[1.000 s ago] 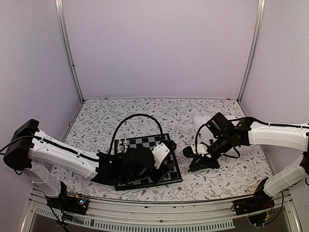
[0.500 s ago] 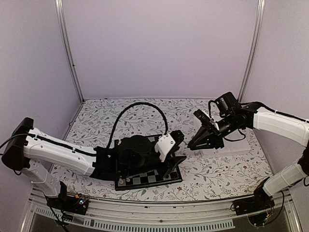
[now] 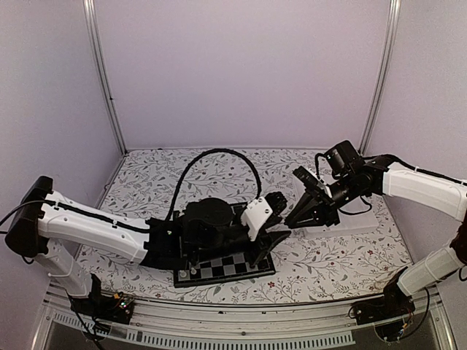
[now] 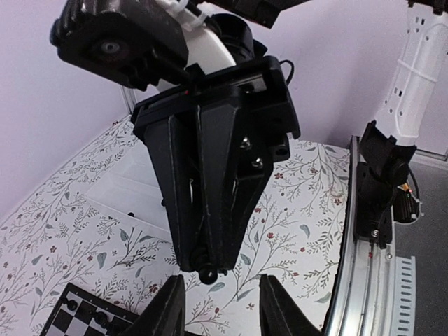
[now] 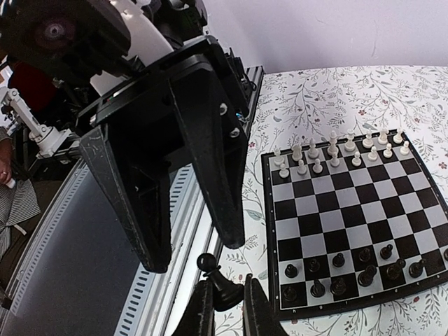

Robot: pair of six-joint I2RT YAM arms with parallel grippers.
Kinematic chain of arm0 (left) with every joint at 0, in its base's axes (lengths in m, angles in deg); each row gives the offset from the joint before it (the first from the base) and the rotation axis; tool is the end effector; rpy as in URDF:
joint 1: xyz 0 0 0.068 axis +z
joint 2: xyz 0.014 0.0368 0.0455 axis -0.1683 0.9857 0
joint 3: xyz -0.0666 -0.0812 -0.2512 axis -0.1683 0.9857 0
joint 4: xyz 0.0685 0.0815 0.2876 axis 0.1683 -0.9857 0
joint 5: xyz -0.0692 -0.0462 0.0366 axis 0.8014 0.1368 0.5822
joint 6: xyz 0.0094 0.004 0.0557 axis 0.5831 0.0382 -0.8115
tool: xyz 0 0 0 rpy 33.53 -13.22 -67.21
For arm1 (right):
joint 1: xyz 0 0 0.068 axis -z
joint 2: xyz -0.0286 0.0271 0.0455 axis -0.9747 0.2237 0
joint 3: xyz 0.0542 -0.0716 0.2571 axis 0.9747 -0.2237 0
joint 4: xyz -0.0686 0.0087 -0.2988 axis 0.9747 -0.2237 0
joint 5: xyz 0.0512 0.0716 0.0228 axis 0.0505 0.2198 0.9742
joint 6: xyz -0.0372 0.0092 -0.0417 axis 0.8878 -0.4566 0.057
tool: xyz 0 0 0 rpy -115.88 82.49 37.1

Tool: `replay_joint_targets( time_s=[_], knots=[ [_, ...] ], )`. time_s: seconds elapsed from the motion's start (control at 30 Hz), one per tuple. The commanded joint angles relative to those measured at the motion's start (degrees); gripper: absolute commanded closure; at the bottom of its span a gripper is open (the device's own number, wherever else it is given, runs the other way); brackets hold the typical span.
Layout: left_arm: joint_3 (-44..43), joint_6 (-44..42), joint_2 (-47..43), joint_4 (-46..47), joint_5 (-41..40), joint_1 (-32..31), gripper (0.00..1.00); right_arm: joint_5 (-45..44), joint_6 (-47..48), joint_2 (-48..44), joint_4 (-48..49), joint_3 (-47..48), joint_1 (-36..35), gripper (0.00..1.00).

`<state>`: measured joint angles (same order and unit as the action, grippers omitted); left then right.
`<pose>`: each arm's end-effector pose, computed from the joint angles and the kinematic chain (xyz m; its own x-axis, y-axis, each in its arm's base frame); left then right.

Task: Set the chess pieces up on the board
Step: Place the chess piece on the chessboard.

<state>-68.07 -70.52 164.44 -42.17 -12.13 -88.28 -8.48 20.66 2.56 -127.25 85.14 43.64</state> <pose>0.0925 -0.4048 0.2390 -0.0640 0.2094 -0.9757 0.8911 0.4522 0.0386 0.2446 0.2052 0.2518 -0.1369 -0.3933 -0.9092 -0.9335 -0.2560 0.2513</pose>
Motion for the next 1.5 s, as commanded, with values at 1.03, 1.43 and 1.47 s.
replay_joint_targets(
  time_s=[1.03, 1.43, 1.47],
  knots=[
    [-2.93, 0.13, 2.87, 2.50, 7.13, 3.92, 0.80, 1.60, 1.52, -0.56, -1.72, -0.98, -0.15, 0.89],
    [-2.05, 0.57, 1.20, 0.20, 7.29, 4.83, 0.86, 2.21, 1.35, -0.12, -1.81, -0.36, -0.14, 0.81],
    [-1.87, 0.50, 0.94, -0.06, 7.33, 5.00, 0.86, 2.21, 1.35, -0.16, -1.89, -0.28, -0.14, 0.79]
  ],
)
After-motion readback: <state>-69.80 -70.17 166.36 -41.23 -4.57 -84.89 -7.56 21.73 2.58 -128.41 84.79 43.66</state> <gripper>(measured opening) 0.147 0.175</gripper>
